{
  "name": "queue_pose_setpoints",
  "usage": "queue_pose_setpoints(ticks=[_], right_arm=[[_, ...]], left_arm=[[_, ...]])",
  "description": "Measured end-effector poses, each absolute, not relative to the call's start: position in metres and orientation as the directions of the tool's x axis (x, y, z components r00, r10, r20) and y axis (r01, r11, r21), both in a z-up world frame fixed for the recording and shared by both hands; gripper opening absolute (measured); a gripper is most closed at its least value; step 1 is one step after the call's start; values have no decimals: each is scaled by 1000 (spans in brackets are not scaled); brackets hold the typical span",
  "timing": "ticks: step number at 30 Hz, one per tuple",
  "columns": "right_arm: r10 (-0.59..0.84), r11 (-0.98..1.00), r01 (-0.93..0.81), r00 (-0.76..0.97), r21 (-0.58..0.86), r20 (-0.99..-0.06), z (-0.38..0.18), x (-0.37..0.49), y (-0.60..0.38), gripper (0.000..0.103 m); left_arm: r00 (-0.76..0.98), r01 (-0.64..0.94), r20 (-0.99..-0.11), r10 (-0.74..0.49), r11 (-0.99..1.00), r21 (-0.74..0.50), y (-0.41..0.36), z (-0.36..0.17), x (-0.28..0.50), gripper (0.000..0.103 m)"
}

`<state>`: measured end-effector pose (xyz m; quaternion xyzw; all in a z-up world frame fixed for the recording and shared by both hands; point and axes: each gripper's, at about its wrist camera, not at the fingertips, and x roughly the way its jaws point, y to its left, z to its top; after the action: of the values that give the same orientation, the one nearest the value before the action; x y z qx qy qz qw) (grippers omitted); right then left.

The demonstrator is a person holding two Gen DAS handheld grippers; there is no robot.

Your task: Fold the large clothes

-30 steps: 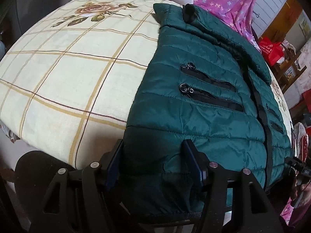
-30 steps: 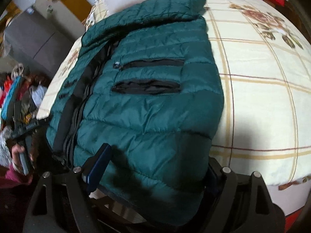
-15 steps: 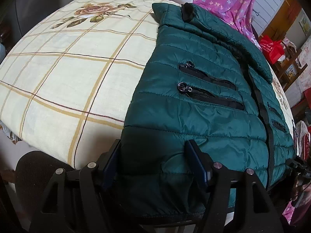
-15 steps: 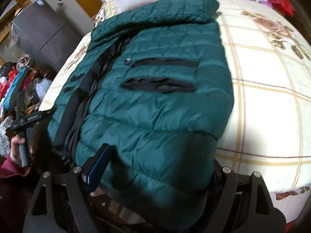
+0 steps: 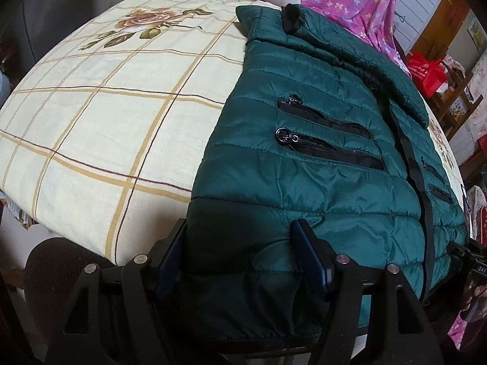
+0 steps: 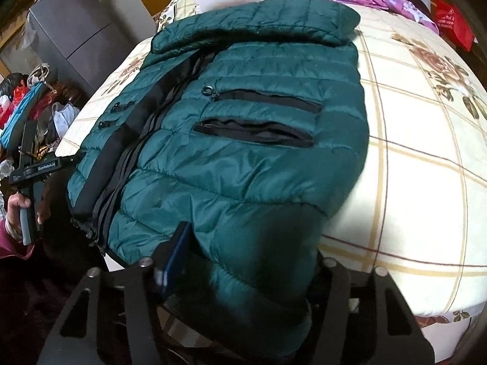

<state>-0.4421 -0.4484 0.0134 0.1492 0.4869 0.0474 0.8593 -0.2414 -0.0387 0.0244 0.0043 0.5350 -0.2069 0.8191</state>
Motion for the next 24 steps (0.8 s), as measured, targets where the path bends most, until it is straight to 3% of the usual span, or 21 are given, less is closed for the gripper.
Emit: queue_pose_setpoints(ticks=[10, 12, 14, 17, 24], right_arm=[[244, 936, 93, 525, 340, -815, 13, -447, -459, 67], [232, 940, 92, 529, 328, -816, 13, -446, -456, 56], [220, 945, 91, 535, 315, -816, 15, -447, -455, 39], [246, 927, 98, 566, 361, -787, 23, -450, -464, 27], [264, 913, 57, 673, 404, -691, 63, -446, -473, 22]], left_arm=[[343, 368, -877, -337, 907, -205, -41, 24, -244, 51], [325, 375, -881, -343, 902, -213, -41, 25, -242, 43], [323, 375, -878, -354, 900, -225, -40, 28, -243, 21], [353, 379, -866, -354, 900, -214, -37, 37, -244, 2], [424, 421, -801, -422, 875, -239, -37, 75, -246, 0]])
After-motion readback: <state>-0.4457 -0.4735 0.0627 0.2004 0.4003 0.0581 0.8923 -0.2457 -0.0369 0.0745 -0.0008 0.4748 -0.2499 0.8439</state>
